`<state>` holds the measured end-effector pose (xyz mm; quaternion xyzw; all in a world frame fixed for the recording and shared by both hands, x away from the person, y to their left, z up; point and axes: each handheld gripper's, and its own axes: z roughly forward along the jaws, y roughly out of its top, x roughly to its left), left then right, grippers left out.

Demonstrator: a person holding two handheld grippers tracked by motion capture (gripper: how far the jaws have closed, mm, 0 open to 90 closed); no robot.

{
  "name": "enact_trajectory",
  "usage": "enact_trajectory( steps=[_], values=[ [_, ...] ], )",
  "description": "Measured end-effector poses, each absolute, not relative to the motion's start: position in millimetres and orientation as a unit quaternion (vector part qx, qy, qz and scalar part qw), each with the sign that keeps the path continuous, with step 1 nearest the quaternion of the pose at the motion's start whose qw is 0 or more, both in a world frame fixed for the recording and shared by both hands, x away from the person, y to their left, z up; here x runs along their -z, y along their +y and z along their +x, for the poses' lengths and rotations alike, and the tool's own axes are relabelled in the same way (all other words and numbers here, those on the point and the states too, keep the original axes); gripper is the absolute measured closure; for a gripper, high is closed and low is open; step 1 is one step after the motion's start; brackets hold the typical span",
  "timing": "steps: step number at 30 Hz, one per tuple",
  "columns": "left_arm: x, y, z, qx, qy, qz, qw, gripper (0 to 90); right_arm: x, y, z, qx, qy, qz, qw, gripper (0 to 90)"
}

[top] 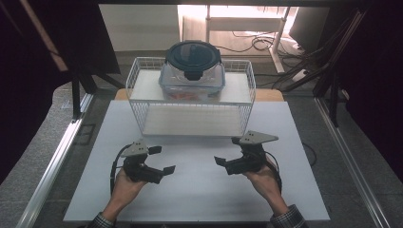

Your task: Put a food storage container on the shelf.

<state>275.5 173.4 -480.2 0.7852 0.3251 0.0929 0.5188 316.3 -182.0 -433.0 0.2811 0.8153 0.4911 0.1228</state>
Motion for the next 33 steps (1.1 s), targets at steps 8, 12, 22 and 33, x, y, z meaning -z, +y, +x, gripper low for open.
enact_trajectory(
  steps=[8,12,22,33],
  values=[
    [498.5,176.4,263.8,-0.091,0.335,0.795,0.497,5.4,446.6,-188.7,299.8,-0.482,0.82,0.278,0.132,2.9],
    [503.2,176.1,258.1,-0.092,0.334,0.8,0.49,5.3,455.2,-194.7,292.1,-0.478,0.82,0.285,0.132,2.8],
    [517.6,174.1,246.1,-0.071,0.333,0.819,0.461,3.7,472.7,-202.4,277.2,-0.461,0.828,0.292,0.129,2.3],
    [531.0,176.3,246.0,-0.056,0.351,0.834,0.423,1.9,492.4,-198.0,268.6,-0.417,0.851,0.294,0.13,0.0]
  ],
)
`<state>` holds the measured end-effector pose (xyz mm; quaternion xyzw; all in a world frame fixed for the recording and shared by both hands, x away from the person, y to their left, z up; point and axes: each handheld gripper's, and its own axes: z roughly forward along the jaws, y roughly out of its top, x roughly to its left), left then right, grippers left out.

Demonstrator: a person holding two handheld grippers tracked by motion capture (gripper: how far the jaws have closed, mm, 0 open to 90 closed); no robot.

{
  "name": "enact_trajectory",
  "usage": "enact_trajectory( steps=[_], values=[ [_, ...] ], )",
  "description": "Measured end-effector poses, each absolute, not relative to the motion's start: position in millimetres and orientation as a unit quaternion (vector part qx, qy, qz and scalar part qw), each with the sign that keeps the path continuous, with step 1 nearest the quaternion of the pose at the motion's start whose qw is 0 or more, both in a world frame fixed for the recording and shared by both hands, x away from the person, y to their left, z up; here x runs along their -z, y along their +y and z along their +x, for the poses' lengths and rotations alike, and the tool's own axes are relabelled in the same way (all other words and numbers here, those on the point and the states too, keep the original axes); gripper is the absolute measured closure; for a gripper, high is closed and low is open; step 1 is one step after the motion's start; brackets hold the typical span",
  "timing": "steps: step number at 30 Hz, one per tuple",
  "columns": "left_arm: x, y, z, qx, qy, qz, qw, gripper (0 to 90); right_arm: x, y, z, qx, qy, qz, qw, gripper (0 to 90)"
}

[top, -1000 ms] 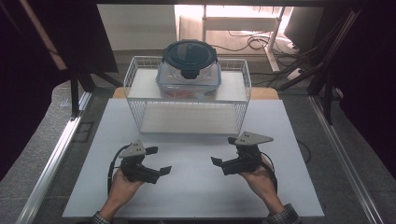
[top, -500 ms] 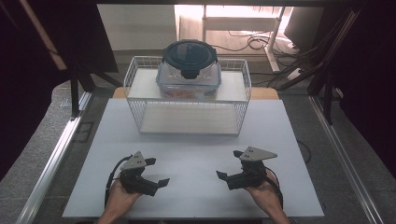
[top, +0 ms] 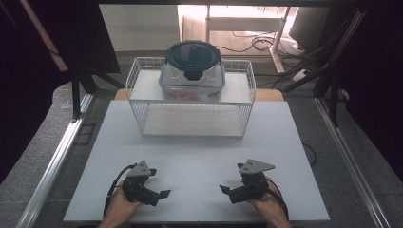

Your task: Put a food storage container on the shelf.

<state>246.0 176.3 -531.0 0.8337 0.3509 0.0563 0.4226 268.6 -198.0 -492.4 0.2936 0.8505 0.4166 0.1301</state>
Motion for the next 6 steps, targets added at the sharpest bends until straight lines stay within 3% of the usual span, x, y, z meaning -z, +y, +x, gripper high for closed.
enact_trajectory(
  steps=[6],
  values=[
    [532.2,174.3,246.7,-0.06,0.35,0.838,0.414,1.7,498.1,-197.9,271.0,-0.397,0.858,0.298,0.134,0.0]
  ],
)
